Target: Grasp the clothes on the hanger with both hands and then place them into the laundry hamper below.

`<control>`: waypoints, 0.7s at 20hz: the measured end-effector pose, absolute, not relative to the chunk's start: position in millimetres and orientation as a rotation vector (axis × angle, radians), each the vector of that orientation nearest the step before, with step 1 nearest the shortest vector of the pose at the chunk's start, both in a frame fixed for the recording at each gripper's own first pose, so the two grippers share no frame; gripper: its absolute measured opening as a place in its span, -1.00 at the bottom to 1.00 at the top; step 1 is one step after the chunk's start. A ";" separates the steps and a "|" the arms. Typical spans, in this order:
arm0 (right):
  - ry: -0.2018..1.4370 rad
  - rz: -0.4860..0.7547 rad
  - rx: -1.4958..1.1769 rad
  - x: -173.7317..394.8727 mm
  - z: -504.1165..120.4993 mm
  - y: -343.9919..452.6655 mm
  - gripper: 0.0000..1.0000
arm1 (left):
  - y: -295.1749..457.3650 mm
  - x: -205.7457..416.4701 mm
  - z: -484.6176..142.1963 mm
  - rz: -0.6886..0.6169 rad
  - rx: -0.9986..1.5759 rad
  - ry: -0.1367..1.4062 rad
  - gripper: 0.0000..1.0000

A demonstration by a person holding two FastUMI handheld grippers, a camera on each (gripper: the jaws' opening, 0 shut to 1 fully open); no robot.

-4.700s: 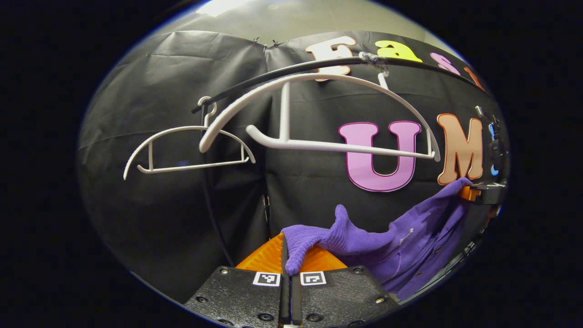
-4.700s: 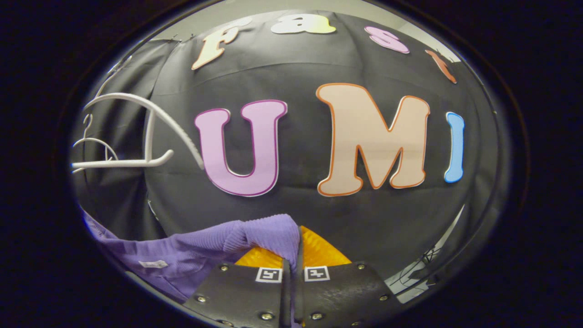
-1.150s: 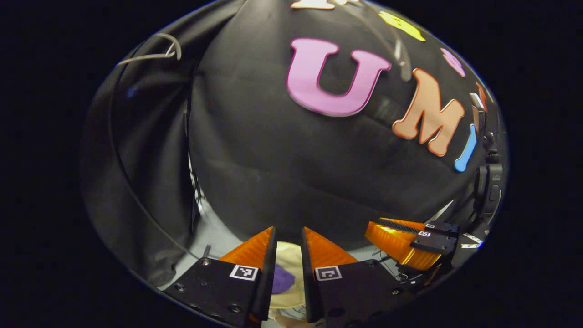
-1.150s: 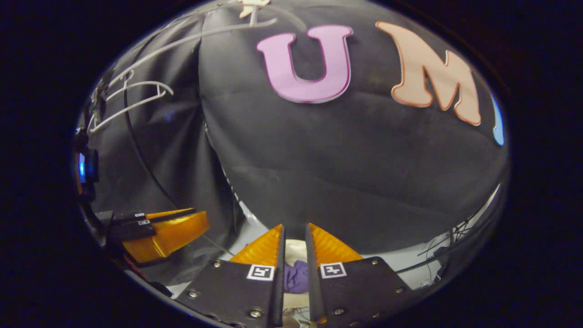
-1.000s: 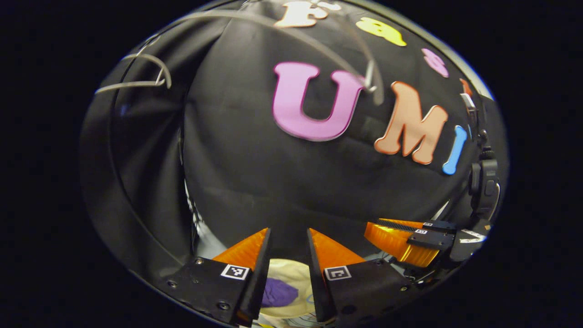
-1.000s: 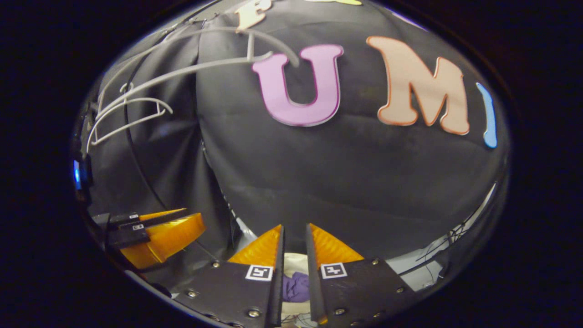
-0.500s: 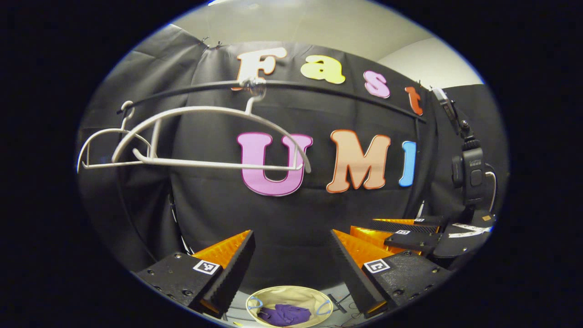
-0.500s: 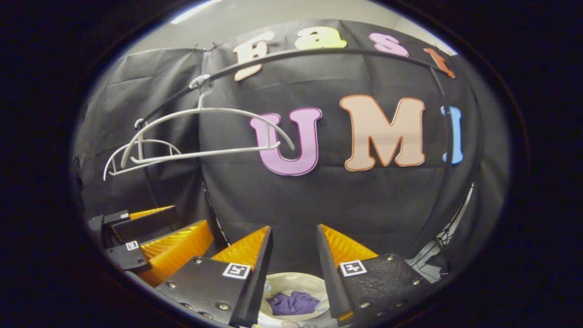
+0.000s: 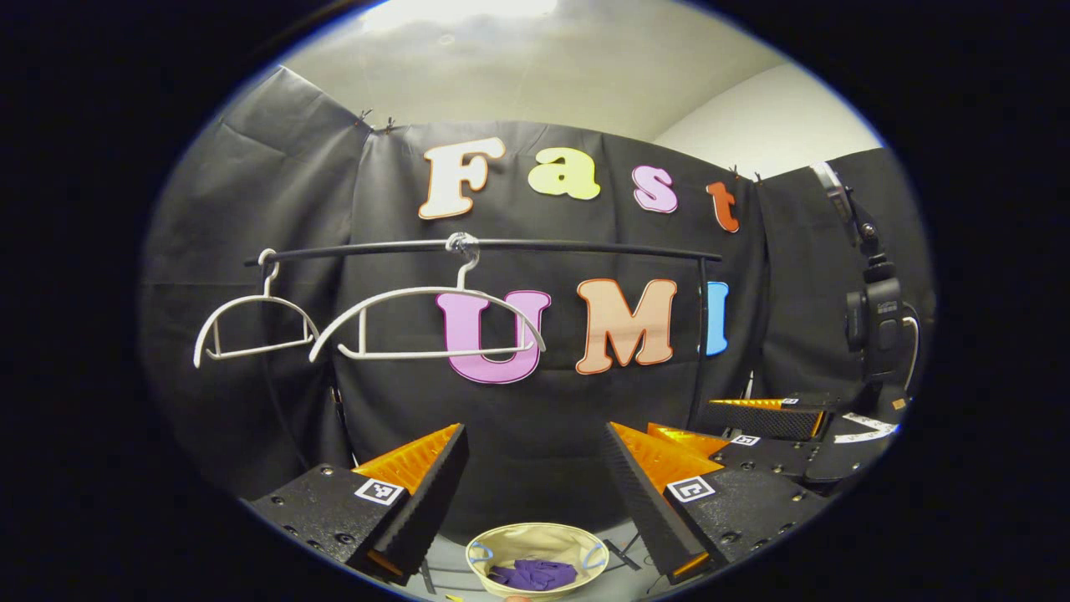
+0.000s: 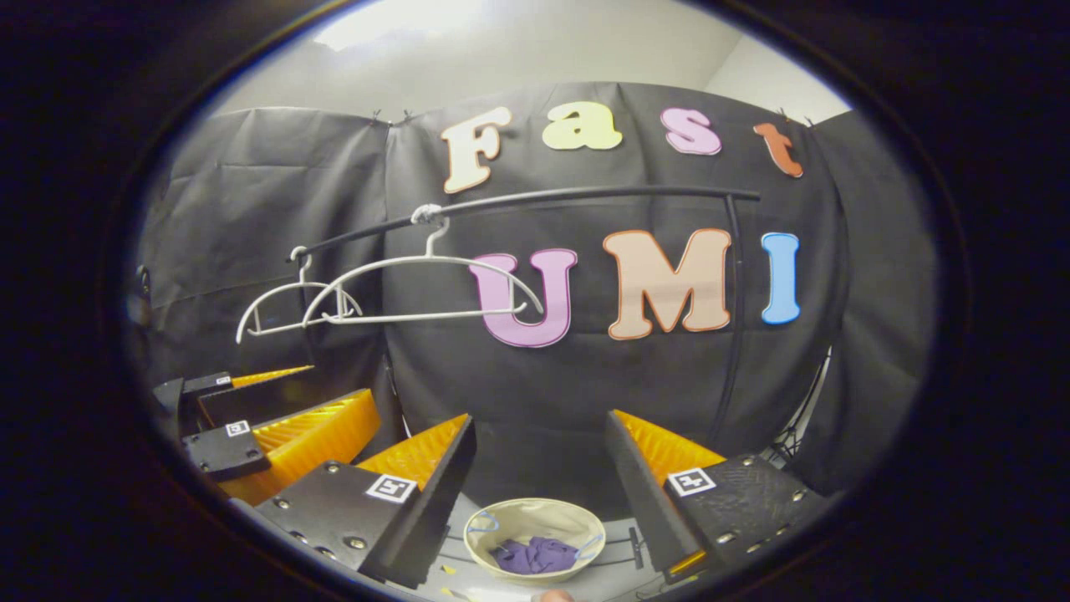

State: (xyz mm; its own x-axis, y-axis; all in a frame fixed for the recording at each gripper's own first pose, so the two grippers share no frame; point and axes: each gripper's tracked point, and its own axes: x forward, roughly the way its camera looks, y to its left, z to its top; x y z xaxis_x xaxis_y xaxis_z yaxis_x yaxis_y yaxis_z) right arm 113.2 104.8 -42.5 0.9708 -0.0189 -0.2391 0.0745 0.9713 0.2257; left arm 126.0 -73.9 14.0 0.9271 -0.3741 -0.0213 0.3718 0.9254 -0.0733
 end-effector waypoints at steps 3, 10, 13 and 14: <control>0.193 -0.072 0.229 84.3 -11.1 84.9 0.99 | -73.9 113.3 27.5 -0.379 -0.063 0.025 0.96; 0.103 -0.132 0.221 39.7 33.9 30.8 0.99 | -77.4 98.3 38.8 -0.348 -0.066 0.014 0.96; 0.084 -0.149 0.213 22.5 40.8 3.9 0.99 | -86.4 93.4 40.0 -0.328 -0.070 0.012 0.96; 0.084 -0.150 0.214 17.1 41.5 -4.9 0.99 | -90.1 92.5 39.5 -0.320 -0.070 0.018 0.96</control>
